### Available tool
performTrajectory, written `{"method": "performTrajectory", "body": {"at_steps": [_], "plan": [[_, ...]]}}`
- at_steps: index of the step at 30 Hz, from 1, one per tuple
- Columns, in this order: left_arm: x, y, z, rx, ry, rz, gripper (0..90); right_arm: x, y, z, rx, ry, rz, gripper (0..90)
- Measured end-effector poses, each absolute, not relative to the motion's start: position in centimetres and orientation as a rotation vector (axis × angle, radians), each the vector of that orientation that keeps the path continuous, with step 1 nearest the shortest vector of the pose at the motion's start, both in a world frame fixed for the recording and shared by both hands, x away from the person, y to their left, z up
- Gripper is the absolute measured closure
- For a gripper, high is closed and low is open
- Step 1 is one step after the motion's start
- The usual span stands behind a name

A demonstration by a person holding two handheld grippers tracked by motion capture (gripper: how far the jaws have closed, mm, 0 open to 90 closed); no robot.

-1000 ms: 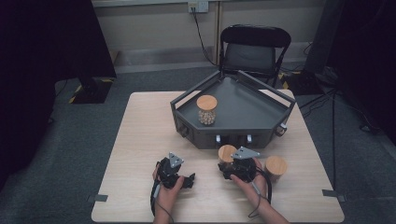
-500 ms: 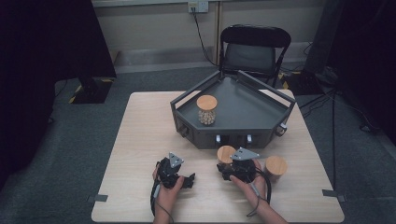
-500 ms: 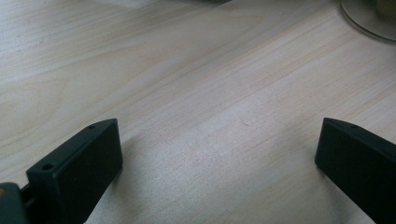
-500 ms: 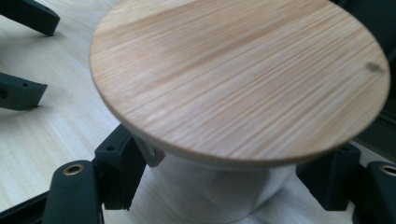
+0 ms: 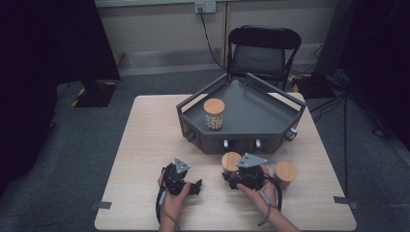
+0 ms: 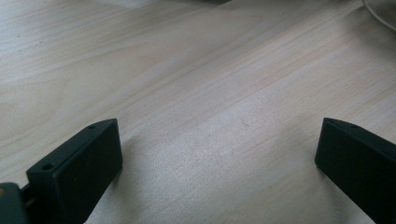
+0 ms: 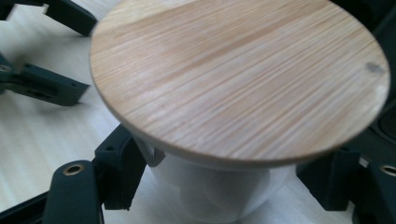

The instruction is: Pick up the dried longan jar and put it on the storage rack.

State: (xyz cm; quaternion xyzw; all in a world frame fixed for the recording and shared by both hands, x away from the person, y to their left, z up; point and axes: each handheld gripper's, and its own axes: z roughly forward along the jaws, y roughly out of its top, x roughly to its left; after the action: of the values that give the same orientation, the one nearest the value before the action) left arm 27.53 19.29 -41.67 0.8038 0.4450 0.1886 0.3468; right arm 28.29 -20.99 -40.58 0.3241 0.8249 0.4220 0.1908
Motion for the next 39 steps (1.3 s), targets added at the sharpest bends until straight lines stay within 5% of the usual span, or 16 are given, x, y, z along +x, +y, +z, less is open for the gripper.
{"method": "performTrajectory", "body": {"at_steps": [39], "plan": [[27.5, 19.3, -41.7, 2.085, 1.154, 0.489, 0.3, 29.3, -22.7, -33.5, 0.827, 2.43, 1.207, 25.3]]}}
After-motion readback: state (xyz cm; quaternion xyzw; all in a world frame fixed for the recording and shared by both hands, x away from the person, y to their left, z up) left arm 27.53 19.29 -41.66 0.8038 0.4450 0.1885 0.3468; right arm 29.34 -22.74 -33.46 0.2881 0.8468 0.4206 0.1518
